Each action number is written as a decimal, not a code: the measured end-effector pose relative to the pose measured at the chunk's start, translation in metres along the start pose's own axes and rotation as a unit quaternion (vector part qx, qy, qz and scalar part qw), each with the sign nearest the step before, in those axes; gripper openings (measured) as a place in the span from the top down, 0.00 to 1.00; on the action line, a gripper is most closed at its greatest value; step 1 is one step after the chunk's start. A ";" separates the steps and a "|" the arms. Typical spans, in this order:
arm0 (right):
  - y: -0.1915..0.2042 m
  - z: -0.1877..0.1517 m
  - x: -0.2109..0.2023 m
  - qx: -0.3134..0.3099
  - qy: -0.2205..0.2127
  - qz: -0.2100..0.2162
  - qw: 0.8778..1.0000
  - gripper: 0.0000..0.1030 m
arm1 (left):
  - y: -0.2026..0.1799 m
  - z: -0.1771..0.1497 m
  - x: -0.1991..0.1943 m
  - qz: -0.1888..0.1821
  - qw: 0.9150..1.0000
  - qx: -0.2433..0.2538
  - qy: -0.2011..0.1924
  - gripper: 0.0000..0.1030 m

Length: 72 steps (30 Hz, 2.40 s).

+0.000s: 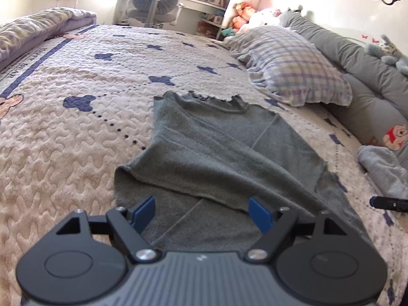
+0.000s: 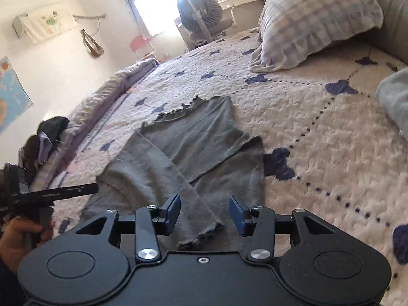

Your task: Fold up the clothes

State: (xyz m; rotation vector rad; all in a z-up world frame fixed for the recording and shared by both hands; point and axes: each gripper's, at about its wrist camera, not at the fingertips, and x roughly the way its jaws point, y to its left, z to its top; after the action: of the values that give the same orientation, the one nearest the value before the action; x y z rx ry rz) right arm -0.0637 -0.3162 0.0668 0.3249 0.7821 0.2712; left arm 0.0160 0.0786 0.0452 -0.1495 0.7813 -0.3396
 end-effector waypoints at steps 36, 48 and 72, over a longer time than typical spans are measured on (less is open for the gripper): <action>0.038 0.000 0.056 -0.192 0.014 -0.151 0.970 0.99 | -0.007 -0.003 0.005 0.101 0.994 0.040 0.007 0.10; 0.035 0.006 0.059 -0.186 0.011 -0.134 0.973 0.99 | -0.010 -0.004 0.008 0.108 0.993 0.053 0.009 0.10; 0.064 0.008 0.093 -0.233 0.039 -0.121 0.964 0.97 | -0.009 -0.003 0.005 0.099 0.994 0.048 0.008 0.09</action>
State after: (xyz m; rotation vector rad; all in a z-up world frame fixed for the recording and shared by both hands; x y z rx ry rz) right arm -0.0026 -0.2256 0.0371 -0.2262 0.8023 0.2308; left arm 0.0153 0.0684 0.0419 0.0217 0.7873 -0.1899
